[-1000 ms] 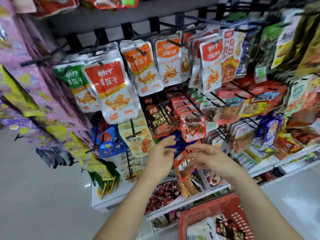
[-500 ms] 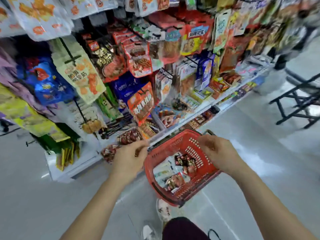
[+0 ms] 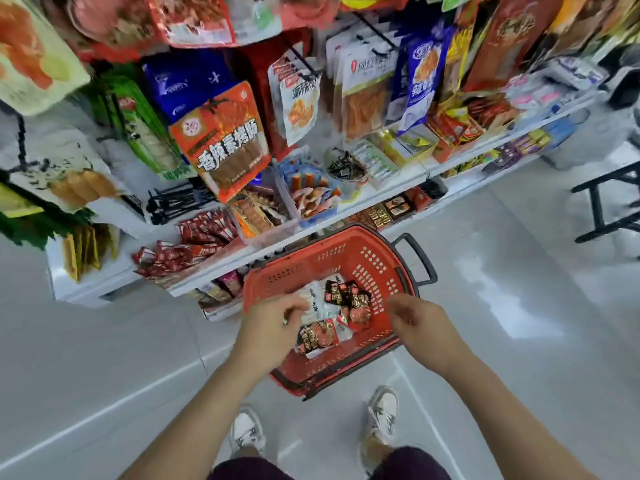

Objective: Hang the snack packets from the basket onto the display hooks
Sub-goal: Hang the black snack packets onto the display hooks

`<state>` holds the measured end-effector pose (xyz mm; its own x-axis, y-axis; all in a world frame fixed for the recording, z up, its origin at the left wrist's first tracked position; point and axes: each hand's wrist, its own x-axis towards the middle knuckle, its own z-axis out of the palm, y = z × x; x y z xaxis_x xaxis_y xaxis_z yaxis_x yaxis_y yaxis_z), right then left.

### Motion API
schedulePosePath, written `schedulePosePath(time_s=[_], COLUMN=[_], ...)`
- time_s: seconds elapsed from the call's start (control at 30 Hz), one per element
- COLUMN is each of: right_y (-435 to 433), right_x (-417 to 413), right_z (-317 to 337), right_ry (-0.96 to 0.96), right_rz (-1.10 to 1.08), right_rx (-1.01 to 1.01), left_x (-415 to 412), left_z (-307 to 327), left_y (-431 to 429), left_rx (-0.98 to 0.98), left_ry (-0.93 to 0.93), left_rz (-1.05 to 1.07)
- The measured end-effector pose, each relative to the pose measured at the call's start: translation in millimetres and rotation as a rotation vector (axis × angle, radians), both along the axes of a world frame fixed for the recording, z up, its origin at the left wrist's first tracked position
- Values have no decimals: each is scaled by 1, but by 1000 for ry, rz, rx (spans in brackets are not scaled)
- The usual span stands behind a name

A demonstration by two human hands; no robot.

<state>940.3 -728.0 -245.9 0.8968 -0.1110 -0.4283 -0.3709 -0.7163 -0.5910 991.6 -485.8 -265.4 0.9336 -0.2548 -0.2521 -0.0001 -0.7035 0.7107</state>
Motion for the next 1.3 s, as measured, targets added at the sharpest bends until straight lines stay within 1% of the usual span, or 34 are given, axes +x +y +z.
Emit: schedulePosePath(time_s=[0.1,0.23,0.33,0.4,0.47,0.53,0.6,0.67,0.73,0.8,0.87,0.97,1.07,1.13,1.2,1.23,1.3], right_y=[-25,-44,-46,-45,-43,-43,-44,-45,-48,-52,-57,-59,-54,-51,-48,-46,-44], right_x=[23,64,101,128,150,166,177,182,183,183,182,178,176,174,177,180,190], right_z=[-66,-184,-281,-344,-398,-443,-478,-506,-528,-543,-550,-553,-555,-557,-555,-550,-535], right_ry=[18,81,172,259,352,421,442,451,458,478,523,496,426,409,370,351,342], right_rz=[73,143,166,177,140,100,102,91,104,222,423,611,763,814,816,808,703], right_rx=[4,79,181,196,205,210,162,122,44,-103,-273,-451,-535,-583,-592,-574,-426], left_x=[11,37,64,80,92,99,101,97,90,85,81,77,78,80,87,94,110], left_z=[-71,-201,-307,-371,-429,-478,-514,-535,-553,-564,-571,-565,-560,-555,-552,-549,-534], left_y=[-33,-58,-68,-76,-84,-93,-103,-114,-119,-116,-112,-111,-112,-110,-106,-104,-99], left_rx=[50,155,253,300,363,417,475,571,619,685,718,738,713,681,588,505,301], left_ry=[50,58,79,100,163,231,239,173,138,106,79,119,148,192,312,394,519], left_rz=[-48,-124,-255,-331,-429,-546,-696,-872,-987,-1086,-1127,-1083,-1035,-1013,-941,-865,-663])
